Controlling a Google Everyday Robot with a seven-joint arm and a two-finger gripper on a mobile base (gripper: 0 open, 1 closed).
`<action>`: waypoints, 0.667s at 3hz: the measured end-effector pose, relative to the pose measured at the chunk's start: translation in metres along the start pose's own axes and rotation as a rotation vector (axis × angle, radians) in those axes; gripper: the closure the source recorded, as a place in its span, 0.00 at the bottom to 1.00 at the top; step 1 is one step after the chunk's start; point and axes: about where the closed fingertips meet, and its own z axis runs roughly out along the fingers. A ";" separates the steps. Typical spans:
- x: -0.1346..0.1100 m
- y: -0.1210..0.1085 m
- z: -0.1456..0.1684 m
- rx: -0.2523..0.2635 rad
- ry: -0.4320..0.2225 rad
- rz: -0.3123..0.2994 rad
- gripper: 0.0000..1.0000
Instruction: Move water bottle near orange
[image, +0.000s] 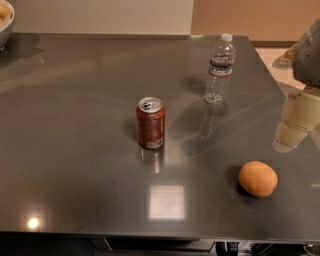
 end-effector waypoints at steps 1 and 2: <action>0.000 0.000 0.000 0.000 0.000 0.000 0.00; -0.003 -0.014 0.000 0.007 -0.014 -0.003 0.00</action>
Offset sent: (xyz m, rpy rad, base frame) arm 0.0316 -0.0038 0.0043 0.0245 -0.0029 0.0123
